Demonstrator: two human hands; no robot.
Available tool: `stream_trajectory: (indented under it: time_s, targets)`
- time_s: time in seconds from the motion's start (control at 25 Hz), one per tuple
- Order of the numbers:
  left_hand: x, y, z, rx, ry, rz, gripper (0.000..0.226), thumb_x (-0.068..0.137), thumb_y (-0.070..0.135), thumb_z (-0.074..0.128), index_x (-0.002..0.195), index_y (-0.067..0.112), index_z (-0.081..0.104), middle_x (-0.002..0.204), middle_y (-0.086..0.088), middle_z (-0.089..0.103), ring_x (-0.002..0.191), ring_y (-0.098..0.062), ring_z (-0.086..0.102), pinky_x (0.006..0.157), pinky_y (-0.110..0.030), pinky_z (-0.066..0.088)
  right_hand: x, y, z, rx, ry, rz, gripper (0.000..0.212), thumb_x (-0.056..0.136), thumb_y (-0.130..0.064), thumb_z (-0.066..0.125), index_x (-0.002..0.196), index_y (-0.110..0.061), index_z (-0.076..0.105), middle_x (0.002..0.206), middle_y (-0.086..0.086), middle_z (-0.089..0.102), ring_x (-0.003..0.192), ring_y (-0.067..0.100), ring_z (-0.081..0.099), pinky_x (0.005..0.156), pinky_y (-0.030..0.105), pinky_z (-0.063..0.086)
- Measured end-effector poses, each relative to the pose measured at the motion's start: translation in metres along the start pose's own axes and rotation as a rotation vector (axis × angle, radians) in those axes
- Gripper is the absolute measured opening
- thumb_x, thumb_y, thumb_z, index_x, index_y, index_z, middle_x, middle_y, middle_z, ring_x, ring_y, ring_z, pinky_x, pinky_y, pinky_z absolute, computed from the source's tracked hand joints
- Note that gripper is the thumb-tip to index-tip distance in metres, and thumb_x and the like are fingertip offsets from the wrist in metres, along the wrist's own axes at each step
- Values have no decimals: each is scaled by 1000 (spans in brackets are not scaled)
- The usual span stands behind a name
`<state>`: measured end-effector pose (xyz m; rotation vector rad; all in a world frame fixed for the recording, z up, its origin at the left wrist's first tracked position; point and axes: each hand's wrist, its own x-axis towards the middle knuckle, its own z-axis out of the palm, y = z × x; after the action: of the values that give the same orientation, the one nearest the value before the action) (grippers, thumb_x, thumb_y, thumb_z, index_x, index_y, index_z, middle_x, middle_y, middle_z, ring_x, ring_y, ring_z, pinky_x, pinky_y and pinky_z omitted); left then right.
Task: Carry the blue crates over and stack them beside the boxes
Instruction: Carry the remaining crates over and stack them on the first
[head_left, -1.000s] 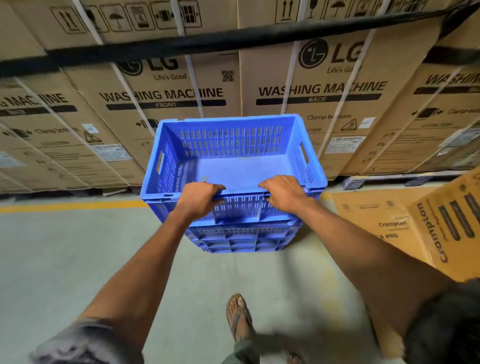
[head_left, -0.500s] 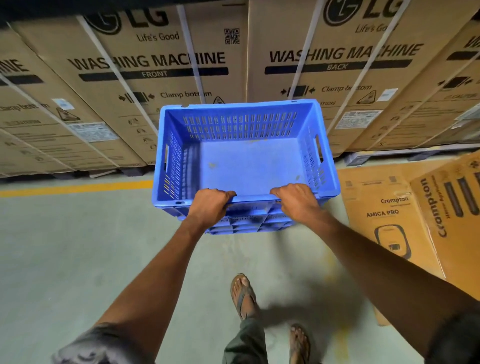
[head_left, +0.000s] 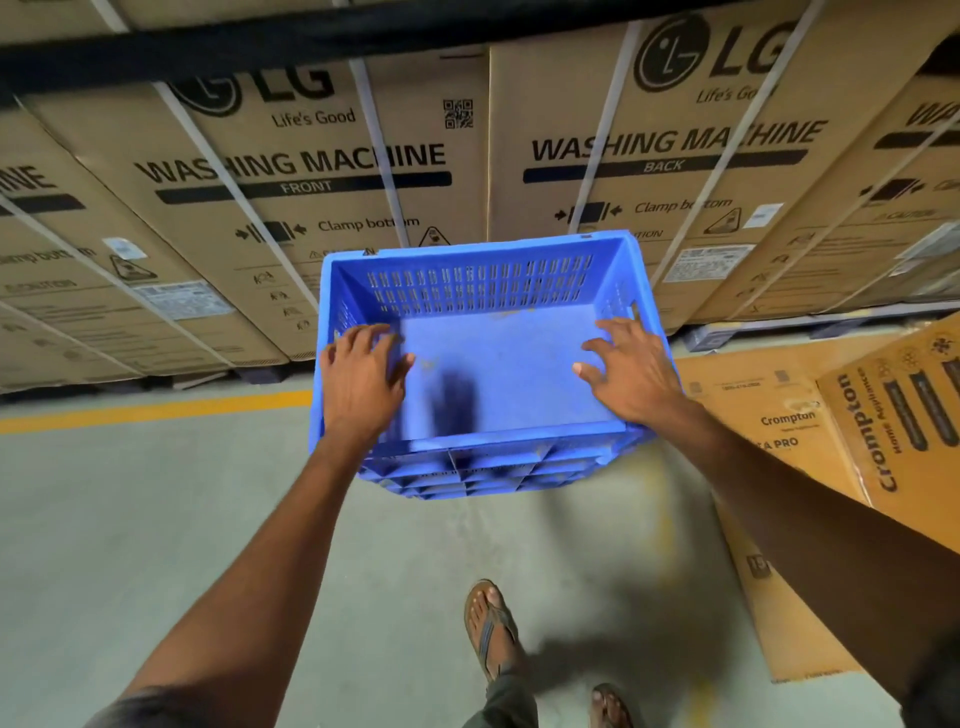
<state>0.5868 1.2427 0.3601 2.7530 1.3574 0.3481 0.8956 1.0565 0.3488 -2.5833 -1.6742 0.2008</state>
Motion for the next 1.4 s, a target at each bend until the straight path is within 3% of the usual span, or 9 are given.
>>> stream_trajectory:
  time_s: [0.16,0.28,0.44,0.6,0.72,0.88,1.12,1.24,1.4]
  targets:
    - [32,-39,27,225,-292,-176,78,90,54,54,157,33,19,167,-6,3,151,-41,-3,113,-68,12,32,27,16,-205,-37,222,37,87,-32,59,120,-18,59,162,18,-1,148,39,-4,113,55,19]
    - [17,-46,41,424,-304,-56,78,91,63,38,159,31,16,167,-8,3,150,-44,-9,112,-56,28,28,30,26,-281,29,195,31,83,-31,61,108,-13,66,161,22,0,147,43,2,103,52,35]
    - [19,-44,37,406,-258,-49,74,93,58,35,159,29,18,167,-10,7,150,-45,-5,107,-48,32,26,29,29,-316,81,120,28,83,-30,59,99,-10,70,160,24,6,146,45,5,100,52,36]
    - [25,-48,36,284,-210,3,75,91,55,49,156,23,30,166,-14,9,152,-42,2,120,-53,17,47,10,23,-285,113,137,47,84,-40,60,125,-16,58,162,17,7,148,37,5,112,57,14]
    - [46,-15,27,-29,-156,33,73,92,67,43,148,21,45,157,-9,38,148,-32,28,119,-49,22,116,-46,9,-141,77,-76,63,90,-34,58,147,-16,35,163,11,10,150,30,8,115,50,18]
    - [20,84,2,-457,-487,108,72,83,83,38,136,38,52,132,15,63,117,-13,61,98,-38,49,206,-113,-2,-22,-34,-213,58,99,-35,40,153,-18,24,161,7,22,147,29,20,116,46,21]
    - [-27,105,36,-139,-553,586,29,99,37,51,126,30,57,88,-1,72,72,-32,65,56,-30,33,228,-112,7,101,-27,-158,40,101,-41,34,133,-31,55,128,6,65,117,33,58,96,44,39]
    - [-25,107,38,-124,-536,552,35,90,21,53,123,30,58,90,-3,72,74,-33,65,57,-31,32,231,-117,0,119,-157,-127,41,101,-42,35,137,-29,51,140,7,55,129,31,47,104,45,32]
    - [-20,110,28,-177,-711,442,33,88,37,55,120,36,60,105,0,72,94,-28,67,66,-31,39,161,-120,-25,140,-197,-90,53,101,-33,38,150,-13,30,159,12,27,146,31,24,115,43,23]
